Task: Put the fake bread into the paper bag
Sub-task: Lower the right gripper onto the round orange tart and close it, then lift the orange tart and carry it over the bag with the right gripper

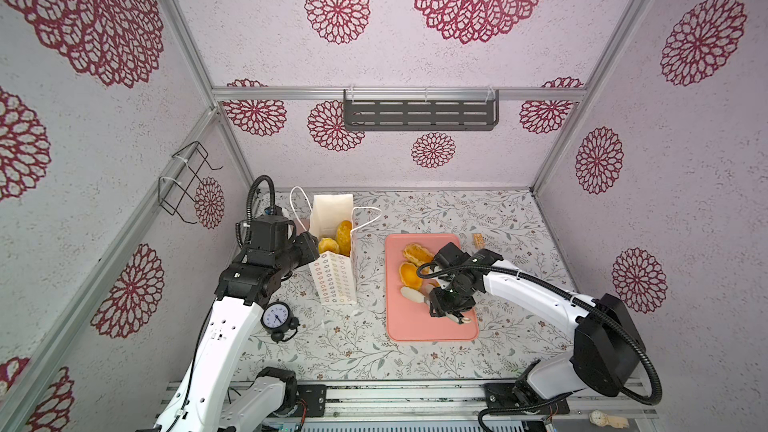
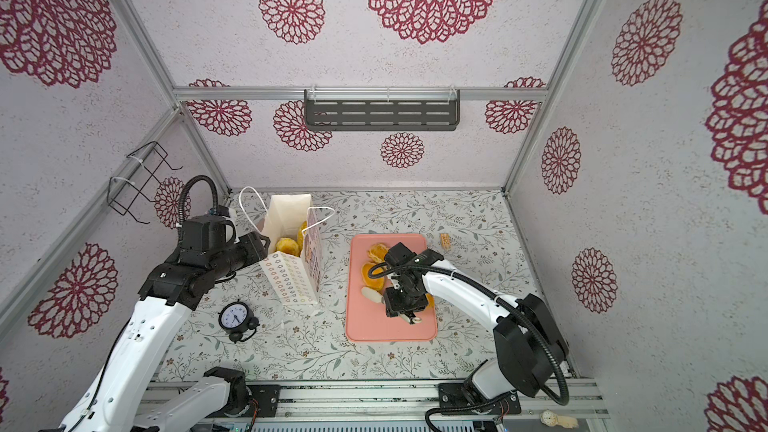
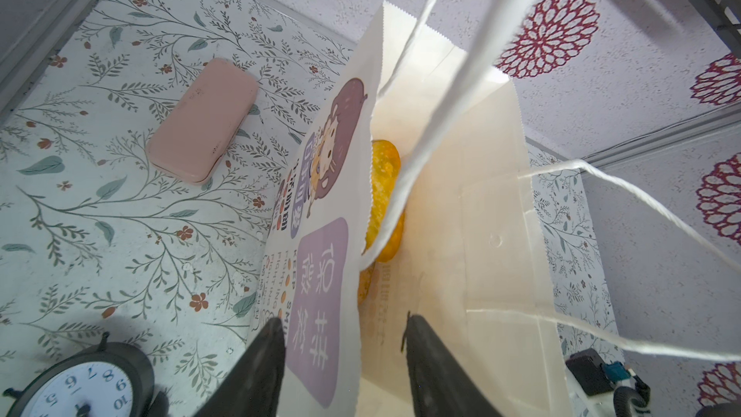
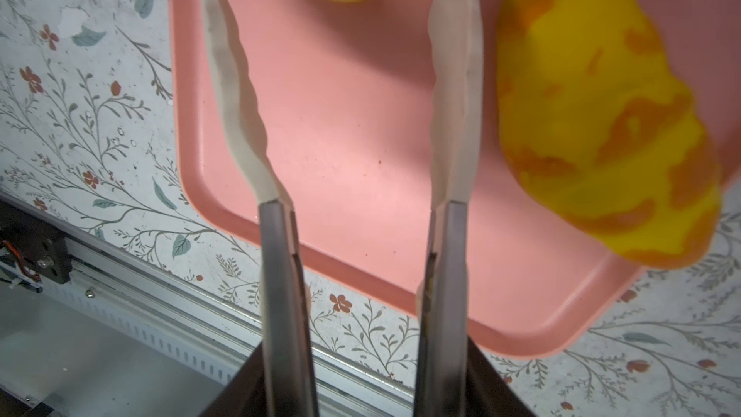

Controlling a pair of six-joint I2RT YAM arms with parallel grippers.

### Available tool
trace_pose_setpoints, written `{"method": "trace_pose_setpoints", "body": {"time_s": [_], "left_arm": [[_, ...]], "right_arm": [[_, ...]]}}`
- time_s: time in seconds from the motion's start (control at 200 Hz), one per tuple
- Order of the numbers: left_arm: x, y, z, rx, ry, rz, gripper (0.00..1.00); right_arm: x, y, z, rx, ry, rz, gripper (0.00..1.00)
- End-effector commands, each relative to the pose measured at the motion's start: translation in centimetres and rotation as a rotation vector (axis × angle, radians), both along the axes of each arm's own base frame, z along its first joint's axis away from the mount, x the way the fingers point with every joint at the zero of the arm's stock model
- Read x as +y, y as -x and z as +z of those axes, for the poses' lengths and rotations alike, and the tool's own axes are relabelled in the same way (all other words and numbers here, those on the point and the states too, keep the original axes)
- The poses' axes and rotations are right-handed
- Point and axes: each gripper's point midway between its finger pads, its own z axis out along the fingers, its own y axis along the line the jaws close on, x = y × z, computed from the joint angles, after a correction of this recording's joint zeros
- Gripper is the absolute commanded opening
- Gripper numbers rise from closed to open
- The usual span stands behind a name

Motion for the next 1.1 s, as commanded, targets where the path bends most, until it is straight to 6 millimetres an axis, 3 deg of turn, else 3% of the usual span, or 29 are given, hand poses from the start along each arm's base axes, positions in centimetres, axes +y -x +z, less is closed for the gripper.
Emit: {"method": "trace_pose_setpoints", "body": {"time_s": [0.0, 0.32, 0.54, 0.886, 1.096], "left_arm": [[0.3, 0.0, 0.2, -0.017, -0.002, 0.014, 0.52], [0.5, 0.2, 0.1, -0.014, -0.004, 0.017, 0.53], [0.6, 0.3, 0.5, -0.023, -0.005, 0.019, 0.54], [0.6, -0.3, 1.2, -0.033, -0.001, 0.024, 0.57], [0.5, -0.5, 1.3, -0.030, 0.011, 0.026, 0.49]], "right_arm": [[1.0, -1.9, 1.2, -0.075, -0.008, 0.028, 0.56], [1.6, -3.9, 1.1, -0.107, 0.034, 0.042, 0.50], [1.9, -4.0, 2.2, -0.127, 0.002, 0.034, 0.35], [1.4, -2.8, 8.1, -0.217, -0.126, -0.013, 0.30], [0.5, -4.5, 15.3, -0.382, -0.173, -0.062, 0.30]]}}
